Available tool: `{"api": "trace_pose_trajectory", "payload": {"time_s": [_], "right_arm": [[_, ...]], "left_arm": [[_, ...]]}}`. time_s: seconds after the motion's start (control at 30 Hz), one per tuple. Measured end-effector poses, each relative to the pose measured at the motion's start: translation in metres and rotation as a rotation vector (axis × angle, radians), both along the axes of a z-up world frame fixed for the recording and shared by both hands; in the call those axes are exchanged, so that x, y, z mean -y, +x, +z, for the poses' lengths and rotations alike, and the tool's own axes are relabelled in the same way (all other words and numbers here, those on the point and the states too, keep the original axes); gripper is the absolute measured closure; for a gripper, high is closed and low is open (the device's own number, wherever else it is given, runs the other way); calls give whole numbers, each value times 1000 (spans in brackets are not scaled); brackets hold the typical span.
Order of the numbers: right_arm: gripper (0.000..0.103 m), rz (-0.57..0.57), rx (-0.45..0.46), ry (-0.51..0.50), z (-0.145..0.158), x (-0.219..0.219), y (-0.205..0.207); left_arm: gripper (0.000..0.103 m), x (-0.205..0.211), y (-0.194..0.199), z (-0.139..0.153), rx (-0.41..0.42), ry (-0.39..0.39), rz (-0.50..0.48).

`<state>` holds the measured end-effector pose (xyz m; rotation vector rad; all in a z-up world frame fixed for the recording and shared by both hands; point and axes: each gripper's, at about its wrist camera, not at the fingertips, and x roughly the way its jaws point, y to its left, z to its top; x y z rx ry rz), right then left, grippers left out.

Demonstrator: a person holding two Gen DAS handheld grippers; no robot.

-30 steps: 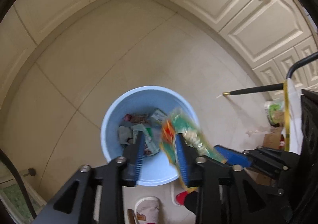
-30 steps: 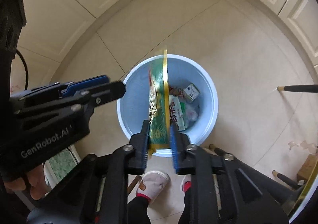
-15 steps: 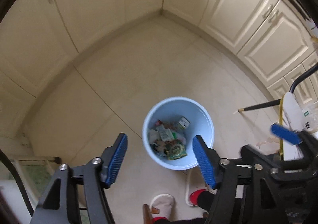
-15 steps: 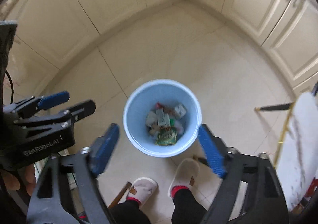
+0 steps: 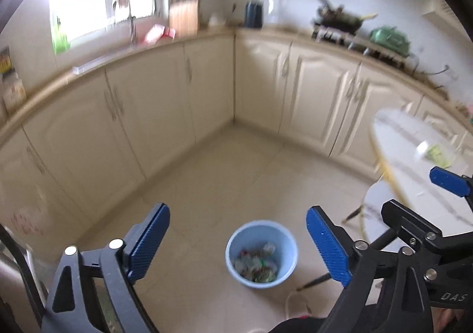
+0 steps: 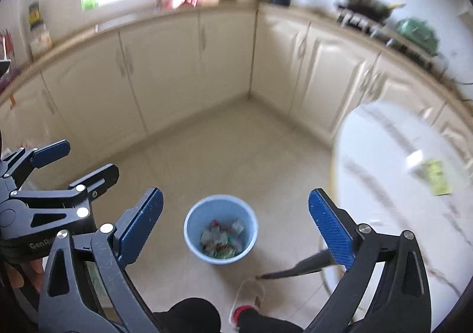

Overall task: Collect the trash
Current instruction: 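Move both tools back toward the table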

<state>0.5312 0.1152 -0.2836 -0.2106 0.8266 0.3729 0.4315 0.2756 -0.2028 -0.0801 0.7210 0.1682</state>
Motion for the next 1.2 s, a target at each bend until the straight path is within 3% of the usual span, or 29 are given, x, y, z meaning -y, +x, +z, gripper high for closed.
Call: {"api": "trace_pose_trajectory", "payload": {"time_s": [0.13, 0.37, 0.43, 0.6, 0.67, 0.77, 0.93, 1.2], "right_arm": [[0, -40, 143, 37, 64, 27, -32], [0, -117, 382, 82, 146, 74, -92], [0, -135, 421, 94, 160, 84, -104], [0, -182, 511, 118, 184, 110, -136], [0, -211, 546, 115, 191, 120, -145], [0, -246, 580, 123, 197, 137, -158], [0, -312, 606, 129, 203, 173, -165], [0, -424, 574, 118, 195, 239, -154]], "left_arm": [[7, 30, -45, 38, 145, 20, -31], [1, 116, -130, 52, 400, 83, -33], [1, 125, -181, 34, 446, 101, -24], [1, 172, -230, 22, 585, 85, -49], [1, 183, -251, -24, 603, 87, -68], [1, 181, -283, -56, 614, 107, -110], [1, 209, -299, -66, 608, 132, -172], [1, 240, -206, -6, 550, 152, -284]]}}
